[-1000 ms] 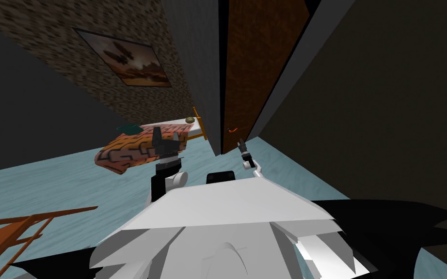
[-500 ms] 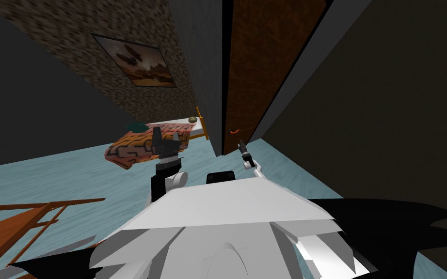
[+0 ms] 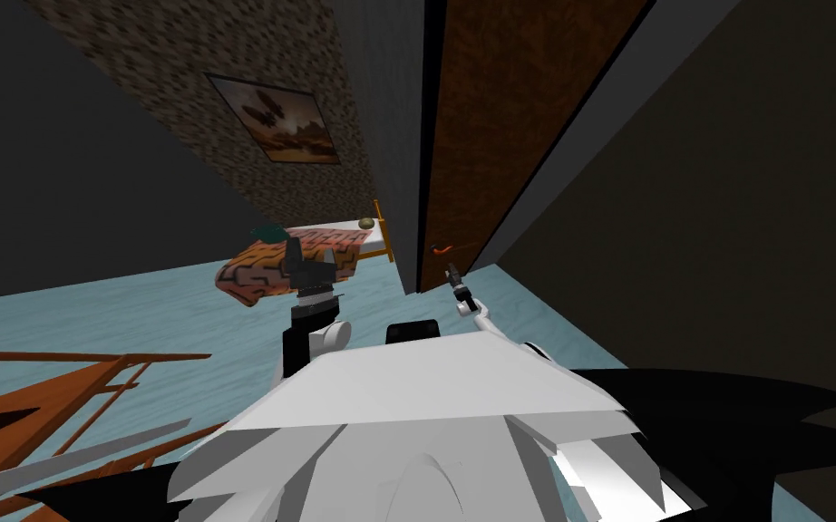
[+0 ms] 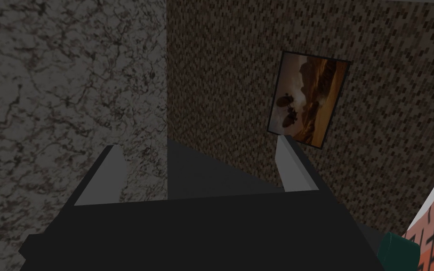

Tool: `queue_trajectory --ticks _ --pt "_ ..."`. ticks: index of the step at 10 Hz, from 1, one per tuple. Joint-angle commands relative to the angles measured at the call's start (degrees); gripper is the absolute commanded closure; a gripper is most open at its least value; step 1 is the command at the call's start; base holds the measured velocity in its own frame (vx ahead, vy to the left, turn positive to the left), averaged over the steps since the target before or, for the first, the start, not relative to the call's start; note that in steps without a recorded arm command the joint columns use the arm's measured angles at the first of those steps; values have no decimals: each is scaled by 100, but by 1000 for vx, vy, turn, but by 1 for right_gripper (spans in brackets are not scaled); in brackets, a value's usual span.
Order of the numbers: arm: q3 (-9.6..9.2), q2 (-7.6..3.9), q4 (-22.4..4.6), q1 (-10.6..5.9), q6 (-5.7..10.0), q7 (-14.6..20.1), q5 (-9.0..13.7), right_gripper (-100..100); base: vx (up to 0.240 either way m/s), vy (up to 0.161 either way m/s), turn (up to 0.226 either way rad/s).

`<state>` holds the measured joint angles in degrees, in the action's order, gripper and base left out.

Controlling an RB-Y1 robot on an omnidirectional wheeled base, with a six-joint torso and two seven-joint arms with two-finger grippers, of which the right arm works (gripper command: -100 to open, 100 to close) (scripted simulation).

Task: Pull the door open

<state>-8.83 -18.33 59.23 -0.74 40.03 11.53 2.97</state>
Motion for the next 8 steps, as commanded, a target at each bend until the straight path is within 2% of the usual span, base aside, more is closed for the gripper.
queue_trajectory --ticks 1,8 --pt "-24 -54 -211 -81 30 45 7 -100 68 -67 114" --pt "-107 -238 -1035 -432 140 193 31 -100 54 -57 95"
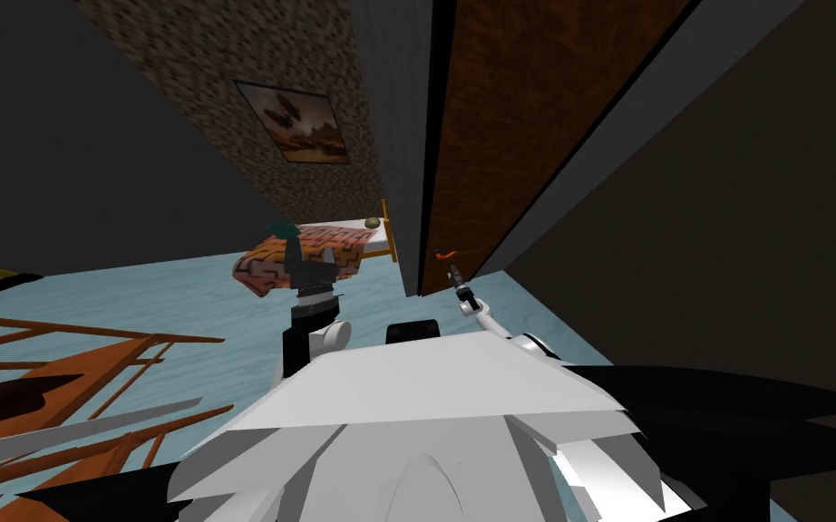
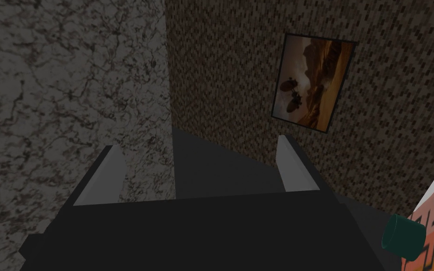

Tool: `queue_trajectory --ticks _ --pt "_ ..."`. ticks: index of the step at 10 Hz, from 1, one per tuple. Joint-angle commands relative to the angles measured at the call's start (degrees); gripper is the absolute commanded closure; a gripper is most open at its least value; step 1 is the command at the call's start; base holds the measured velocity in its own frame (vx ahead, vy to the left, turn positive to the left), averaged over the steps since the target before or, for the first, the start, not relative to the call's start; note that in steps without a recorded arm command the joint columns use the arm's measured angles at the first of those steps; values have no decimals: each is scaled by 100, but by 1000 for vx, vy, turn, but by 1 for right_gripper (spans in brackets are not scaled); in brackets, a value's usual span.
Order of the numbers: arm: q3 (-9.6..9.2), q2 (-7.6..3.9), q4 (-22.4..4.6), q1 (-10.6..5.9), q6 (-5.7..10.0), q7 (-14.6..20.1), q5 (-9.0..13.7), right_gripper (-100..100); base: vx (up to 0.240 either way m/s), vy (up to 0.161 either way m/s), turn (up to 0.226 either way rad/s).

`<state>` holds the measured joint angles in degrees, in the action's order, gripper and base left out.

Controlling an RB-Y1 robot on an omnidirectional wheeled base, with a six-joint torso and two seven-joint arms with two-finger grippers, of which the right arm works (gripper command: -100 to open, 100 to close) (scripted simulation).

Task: Pull the door open

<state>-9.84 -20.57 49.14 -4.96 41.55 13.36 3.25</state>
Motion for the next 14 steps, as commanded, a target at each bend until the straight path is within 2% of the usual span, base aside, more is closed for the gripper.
queue_trajectory --ticks 1,3,4,5,6,11,12,13,14 --pt "-21 -47 -179 -76 9 37 6 -100 58 -53 119" --pt "-36 -80 -327 -139 28 64 11 -100 45 -59 70" --pt "-52 -116 -487 -207 50 92 15 -100 43 -75 109" --pt "-43 -93 -405 -171 46 73 13 -100 19 -39 30" --pt "142 -30 -604 -291 51 -4 12 -100 40 4 224" --pt "612 138 -1086 -581 70 -205 11 -100 72 -10 194" --pt "709 172 -1185 -641 74 -246 10 -100 62 -38 154" --pt "883 234 -1363 -748 81 -321 10 -100 80 -73 277" --pt "954 259 -1435 -792 84 -351 9 -100 75 -102 141"
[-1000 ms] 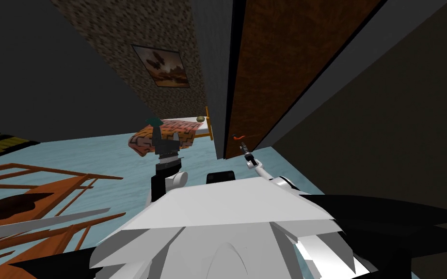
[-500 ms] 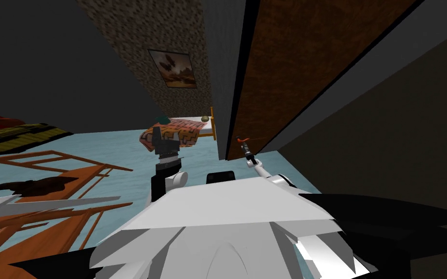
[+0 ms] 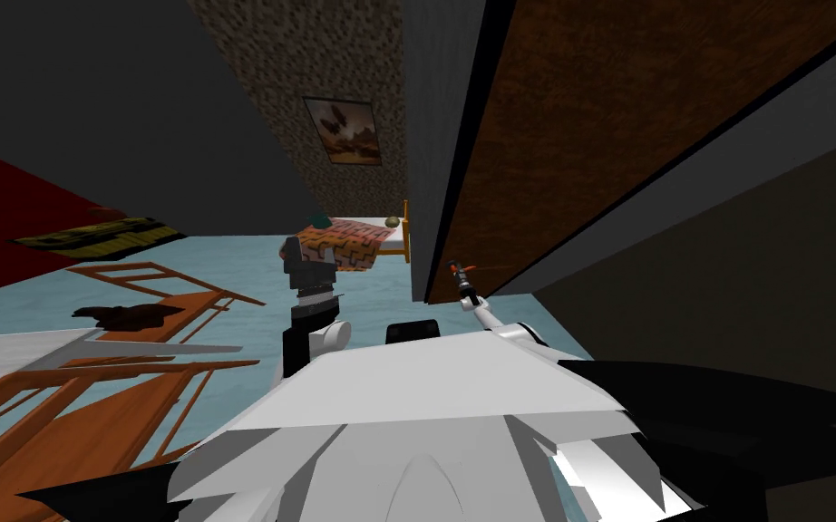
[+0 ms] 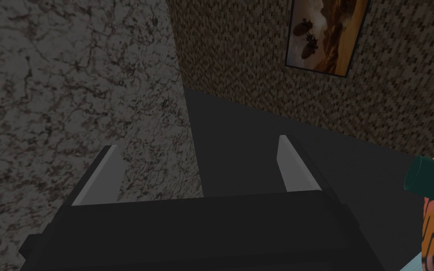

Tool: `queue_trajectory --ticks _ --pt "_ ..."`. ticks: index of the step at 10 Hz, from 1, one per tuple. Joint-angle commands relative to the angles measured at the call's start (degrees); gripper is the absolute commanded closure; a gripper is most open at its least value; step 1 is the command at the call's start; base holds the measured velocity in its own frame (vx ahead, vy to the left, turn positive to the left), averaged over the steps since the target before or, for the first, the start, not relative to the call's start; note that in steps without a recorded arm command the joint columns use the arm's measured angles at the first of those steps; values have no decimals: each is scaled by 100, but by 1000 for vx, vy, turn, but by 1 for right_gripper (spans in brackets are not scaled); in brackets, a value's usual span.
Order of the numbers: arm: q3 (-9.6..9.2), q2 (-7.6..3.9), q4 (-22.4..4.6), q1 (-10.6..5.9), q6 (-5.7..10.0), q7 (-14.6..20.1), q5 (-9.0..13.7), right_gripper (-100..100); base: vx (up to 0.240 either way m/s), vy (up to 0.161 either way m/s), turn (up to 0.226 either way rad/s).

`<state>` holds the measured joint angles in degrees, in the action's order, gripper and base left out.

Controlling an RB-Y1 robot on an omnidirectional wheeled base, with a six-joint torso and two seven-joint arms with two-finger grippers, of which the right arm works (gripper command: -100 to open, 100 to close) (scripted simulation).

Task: Pull the door open

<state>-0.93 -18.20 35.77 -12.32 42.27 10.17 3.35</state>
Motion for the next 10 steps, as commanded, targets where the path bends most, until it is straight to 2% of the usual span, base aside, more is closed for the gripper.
queue_trajectory --ticks 1,2,3,8,9,10 --pt "158 56 -196 -114 15 -74 0 -100 44 -104 115" --pt "96 34 -174 -103 24 -42 0 -100 17 -50 33" --pt "96 34 -174 -103 24 -42 0 100 0 5 -29" --pt "96 34 -174 -103 24 -42 0 100 -2 6 -5" --pt "63 -89 -212 -33 111 90 -4 100 -95 -2 182" --pt "45 -131 -223 -10 149 138 -8 100 -175 -28 158"
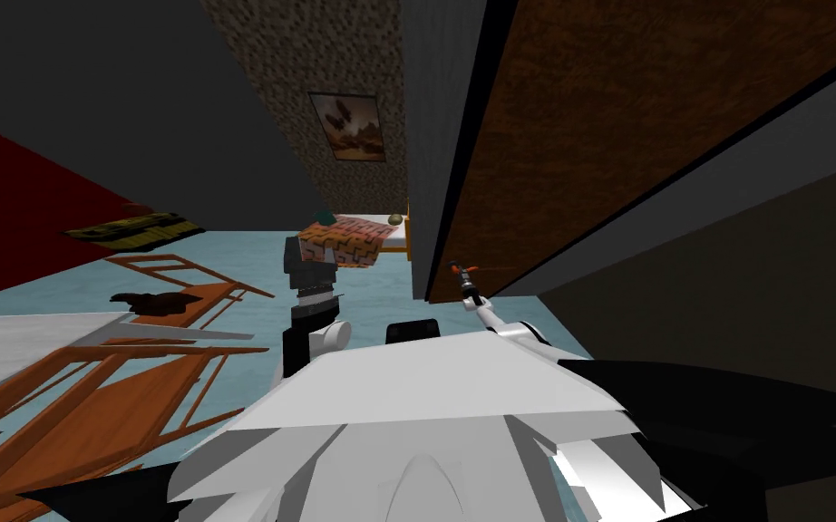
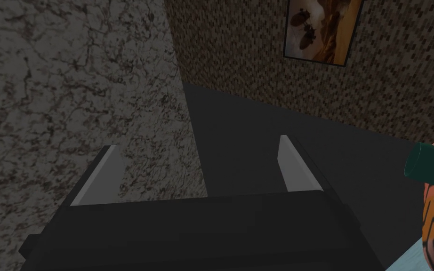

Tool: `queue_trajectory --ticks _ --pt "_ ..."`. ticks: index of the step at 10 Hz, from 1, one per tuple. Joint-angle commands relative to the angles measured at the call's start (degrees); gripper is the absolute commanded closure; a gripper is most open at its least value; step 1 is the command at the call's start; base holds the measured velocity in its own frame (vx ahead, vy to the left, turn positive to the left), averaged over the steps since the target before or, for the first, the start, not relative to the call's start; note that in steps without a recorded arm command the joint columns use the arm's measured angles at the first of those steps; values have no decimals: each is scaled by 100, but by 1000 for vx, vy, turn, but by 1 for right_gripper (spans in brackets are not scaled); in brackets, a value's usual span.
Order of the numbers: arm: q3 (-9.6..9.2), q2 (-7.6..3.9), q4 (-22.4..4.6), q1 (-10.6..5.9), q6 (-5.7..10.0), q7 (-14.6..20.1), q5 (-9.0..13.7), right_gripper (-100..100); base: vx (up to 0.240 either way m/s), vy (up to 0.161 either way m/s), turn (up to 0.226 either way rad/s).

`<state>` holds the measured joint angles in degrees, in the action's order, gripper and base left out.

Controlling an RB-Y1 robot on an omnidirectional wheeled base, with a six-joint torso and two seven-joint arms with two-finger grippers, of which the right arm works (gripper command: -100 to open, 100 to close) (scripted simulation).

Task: Pull the door open

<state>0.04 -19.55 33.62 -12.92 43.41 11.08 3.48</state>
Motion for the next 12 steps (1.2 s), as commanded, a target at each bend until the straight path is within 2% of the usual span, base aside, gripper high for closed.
queue_trajectory --ticks 1,2,4,5,6,8,9,10,11,12 --pt "-93 -96 -34 106 127 160 -31 100 -186 -24 213" --pt "-139 -208 -63 169 230 286 -43 100 -201 -13 256" --pt "-189 -326 -93 236 338 420 -56 100 -149 -43 124" --pt "-238 -443 -123 302 446 552 -68 100 -151 -64 190" --pt "-261 -499 -138 334 498 616 -74 100 -163 -64 199" --pt "-340 -690 -187 441 673 830 -94 100 -175 -94 216" --pt "-366 -750 -202 475 729 898 -101 100 -189 -77 150" --pt "-337 -711 -157 466 661 843 -89 100 -78 -25 24" --pt "-437 -795 -125 574 804 977 -148 100 -136 -35 70" --pt "-464 -822 -116 601 848 1012 -165 100 -185 -38 72"
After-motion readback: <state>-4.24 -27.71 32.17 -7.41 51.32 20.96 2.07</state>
